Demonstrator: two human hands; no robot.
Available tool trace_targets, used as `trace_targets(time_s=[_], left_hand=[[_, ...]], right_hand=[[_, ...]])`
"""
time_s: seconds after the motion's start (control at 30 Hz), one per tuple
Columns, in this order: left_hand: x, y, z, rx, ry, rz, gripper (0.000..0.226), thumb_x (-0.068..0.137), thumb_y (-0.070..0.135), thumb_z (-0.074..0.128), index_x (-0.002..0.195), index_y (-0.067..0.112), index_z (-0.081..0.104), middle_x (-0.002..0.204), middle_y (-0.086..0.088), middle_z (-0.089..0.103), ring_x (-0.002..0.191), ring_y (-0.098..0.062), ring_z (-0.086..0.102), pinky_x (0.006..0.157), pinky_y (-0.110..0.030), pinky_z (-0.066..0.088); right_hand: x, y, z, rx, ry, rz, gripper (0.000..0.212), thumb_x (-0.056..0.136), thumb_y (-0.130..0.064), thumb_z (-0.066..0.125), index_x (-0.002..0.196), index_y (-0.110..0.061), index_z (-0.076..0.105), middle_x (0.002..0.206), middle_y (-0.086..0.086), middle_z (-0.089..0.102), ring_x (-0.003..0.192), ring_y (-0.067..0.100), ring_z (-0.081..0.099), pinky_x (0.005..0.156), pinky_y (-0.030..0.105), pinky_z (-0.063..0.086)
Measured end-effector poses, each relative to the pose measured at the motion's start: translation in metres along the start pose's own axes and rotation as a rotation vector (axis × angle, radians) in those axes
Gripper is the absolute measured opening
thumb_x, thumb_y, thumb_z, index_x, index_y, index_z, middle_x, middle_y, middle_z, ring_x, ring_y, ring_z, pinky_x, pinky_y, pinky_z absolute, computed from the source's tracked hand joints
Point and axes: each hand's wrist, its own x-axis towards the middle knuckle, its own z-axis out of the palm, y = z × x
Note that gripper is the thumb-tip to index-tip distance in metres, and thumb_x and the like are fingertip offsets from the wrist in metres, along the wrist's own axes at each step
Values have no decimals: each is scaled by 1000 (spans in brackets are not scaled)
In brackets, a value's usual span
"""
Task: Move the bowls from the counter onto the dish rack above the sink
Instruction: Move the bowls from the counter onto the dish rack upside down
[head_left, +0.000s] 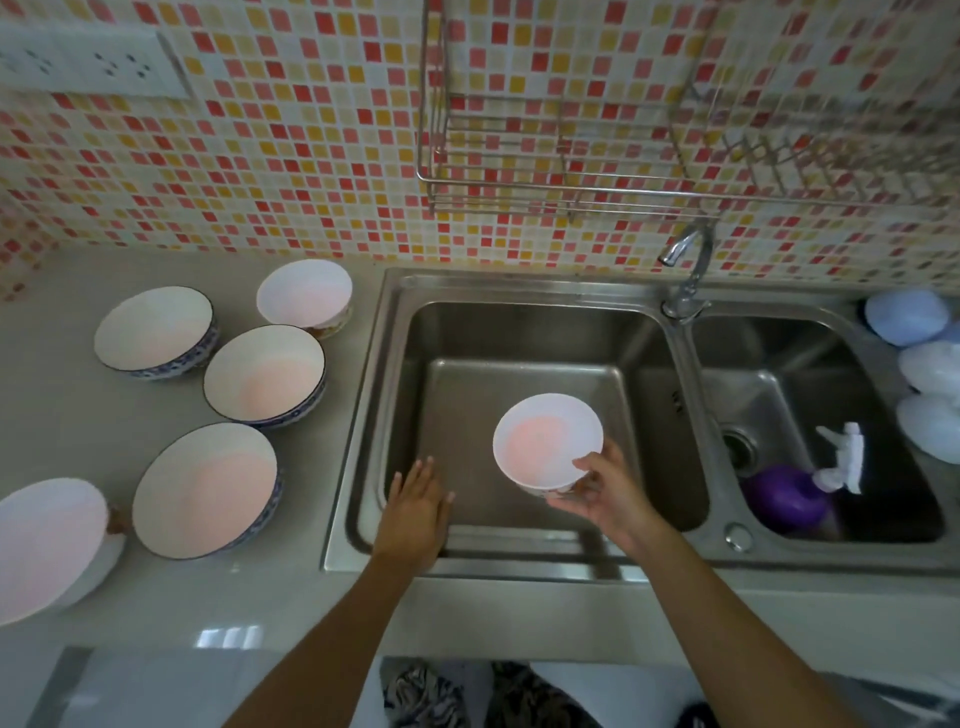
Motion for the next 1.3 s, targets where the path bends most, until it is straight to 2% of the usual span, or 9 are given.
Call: trace_targets(time_s=[0.13, 0.53, 0.63, 0.73, 0.83, 0.9, 1.0, 1.13, 1.3], left_hand=[[0, 0, 2, 37, 21, -57, 70, 92, 50, 7, 146, 10, 24, 156, -5, 22, 146, -18, 11, 120, -36, 0], [1, 1, 5, 52, 60, -75, 65, 94, 47, 18, 146, 10, 27, 154, -8, 28, 144, -19, 19, 119, -34, 5], [0, 1, 4, 49, 56, -78, 62, 97, 47, 23, 146, 9, 26, 154, -8, 27, 145, -18, 18, 120, -33, 6], [-2, 2, 3, 44, 70, -80, 61, 98, 46, 26, 146, 8, 26, 154, -9, 28, 144, -19, 19, 120, -33, 7], [-2, 3, 3, 40, 93, -82, 62, 97, 46, 27, 145, 7, 28, 152, -10, 31, 143, -20, 22, 119, -32, 9], [-2, 3, 3, 30, 94, -88, 62, 97, 47, 28, 145, 7, 28, 153, -9, 31, 143, -19, 22, 120, -32, 9], [-2, 3, 3, 28, 88, -94, 64, 97, 49, 26, 146, 8, 25, 154, -8, 28, 144, -18, 20, 120, -32, 9], [-2, 2, 3, 35, 81, -101, 66, 97, 51, 25, 148, 9, 22, 155, -7, 25, 145, -17, 17, 120, -30, 6], [-2, 0, 5, 32, 93, -97, 67, 96, 52, 25, 147, 10, 23, 155, -7, 27, 144, -17, 19, 119, -29, 7]], right_hand=[[7, 5, -9, -37, 33, 3, 62, 85, 1, 59, 136, -30, 43, 138, 15, 41, 115, 40, 52, 73, 52, 59], [18, 18, -15, -363, 197, -132, 88, 72, -10, 82, 144, -35, 38, 134, -1, 44, 120, 31, 48, 79, 55, 58], [19, 20, -13, -457, 207, -161, 89, 70, -11, 84, 143, -32, 37, 133, 0, 46, 119, 29, 49, 76, 50, 60], [20, 23, -13, -576, 241, -206, 95, 68, -13, 86, 146, -28, 33, 133, 2, 49, 116, 27, 52, 71, 37, 61], [22, 29, -17, -711, 266, -243, 113, 62, -22, 90, 151, -28, 20, 142, 4, 46, 122, 29, 51, 92, 48, 54], [22, 31, -18, -822, 272, -270, 119, 61, -25, 90, 153, -26, 15, 144, 5, 43, 125, 29, 49, 98, 47, 49], [18, 33, -15, -970, 266, -339, 117, 62, -27, 90, 154, -18, 17, 145, 6, 35, 127, 26, 44, 98, 40, 48], [14, 35, -10, -1091, 237, -477, 106, 62, -24, 90, 148, -14, 29, 135, 4, 35, 111, 12, 45, 88, 22, 43], [14, 41, -12, -1282, 163, -666, 89, 70, -3, 80, 145, -20, 34, 140, -2, 30, 120, 19, 48, 94, 29, 51]])
